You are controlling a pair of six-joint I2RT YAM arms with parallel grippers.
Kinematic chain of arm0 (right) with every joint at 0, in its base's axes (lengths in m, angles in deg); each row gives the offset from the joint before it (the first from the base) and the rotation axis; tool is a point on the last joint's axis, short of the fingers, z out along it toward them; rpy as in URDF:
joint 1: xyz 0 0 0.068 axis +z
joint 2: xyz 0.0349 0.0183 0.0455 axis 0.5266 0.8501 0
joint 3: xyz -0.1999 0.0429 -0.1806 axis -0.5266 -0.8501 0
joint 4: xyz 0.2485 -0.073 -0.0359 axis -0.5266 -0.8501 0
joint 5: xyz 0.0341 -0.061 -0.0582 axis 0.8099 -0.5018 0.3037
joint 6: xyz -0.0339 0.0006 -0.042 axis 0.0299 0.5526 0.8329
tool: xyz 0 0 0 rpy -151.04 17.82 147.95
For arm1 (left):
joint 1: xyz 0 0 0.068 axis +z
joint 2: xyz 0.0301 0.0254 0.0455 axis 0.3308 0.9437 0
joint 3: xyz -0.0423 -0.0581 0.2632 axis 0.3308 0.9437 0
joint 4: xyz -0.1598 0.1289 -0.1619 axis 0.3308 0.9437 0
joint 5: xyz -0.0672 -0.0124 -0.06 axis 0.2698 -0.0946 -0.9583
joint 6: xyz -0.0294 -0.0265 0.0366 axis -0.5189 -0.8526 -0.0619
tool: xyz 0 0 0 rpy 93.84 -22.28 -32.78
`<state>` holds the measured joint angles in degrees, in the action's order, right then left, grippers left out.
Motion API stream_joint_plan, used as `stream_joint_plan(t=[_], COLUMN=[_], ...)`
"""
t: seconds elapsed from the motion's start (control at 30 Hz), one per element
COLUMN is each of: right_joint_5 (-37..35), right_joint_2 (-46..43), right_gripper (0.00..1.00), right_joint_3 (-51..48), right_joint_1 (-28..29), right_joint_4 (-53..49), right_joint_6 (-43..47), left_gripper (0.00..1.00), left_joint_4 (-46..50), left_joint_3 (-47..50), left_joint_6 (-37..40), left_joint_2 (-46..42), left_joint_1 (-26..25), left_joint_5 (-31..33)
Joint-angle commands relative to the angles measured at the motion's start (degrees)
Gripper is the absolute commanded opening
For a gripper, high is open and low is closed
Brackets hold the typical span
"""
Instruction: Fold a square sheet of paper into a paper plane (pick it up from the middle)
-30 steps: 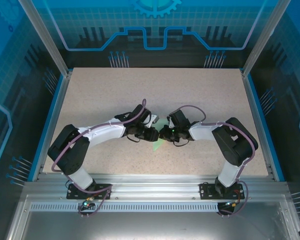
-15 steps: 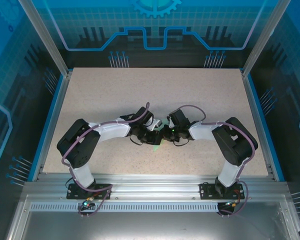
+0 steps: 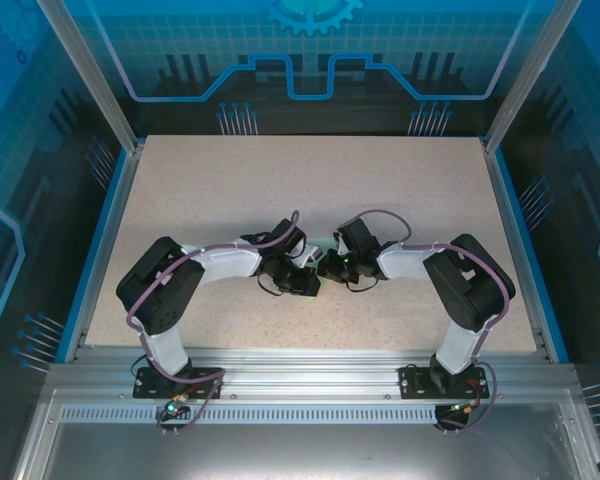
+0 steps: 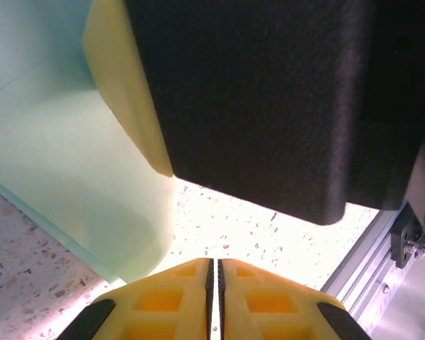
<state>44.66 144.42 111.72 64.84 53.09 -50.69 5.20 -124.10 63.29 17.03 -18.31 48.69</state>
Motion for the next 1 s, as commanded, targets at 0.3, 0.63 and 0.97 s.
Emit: stream_joint_plan(t=[0.3, 0.63, 0.97], right_joint_5=[-0.5, 2.1, 1.5], right_joint_2=[1.6, -3.0, 0.0], right_gripper=[0.16, 0.18, 0.17], right_joint_3=[0.8, 1.9, 2.4], right_joint_1=[-0.6, -2.3, -3.1], right_joint_4=[-2.9, -3.5, -2.7], right_joint_6=[-0.2, 1.8, 2.0], left_gripper=[0.14, 0.11, 0.1], left_joint_4=[4.8, 5.1, 5.6], left_joint_3=[0.0, 1.4, 0.6], left_joint_6=[2.8, 2.9, 3.0], left_joint_2=[3.5, 3.9, 4.6], left_joint_1=[0.0, -0.1, -0.1], left_joint_5=[3.5, 6.5, 6.5])
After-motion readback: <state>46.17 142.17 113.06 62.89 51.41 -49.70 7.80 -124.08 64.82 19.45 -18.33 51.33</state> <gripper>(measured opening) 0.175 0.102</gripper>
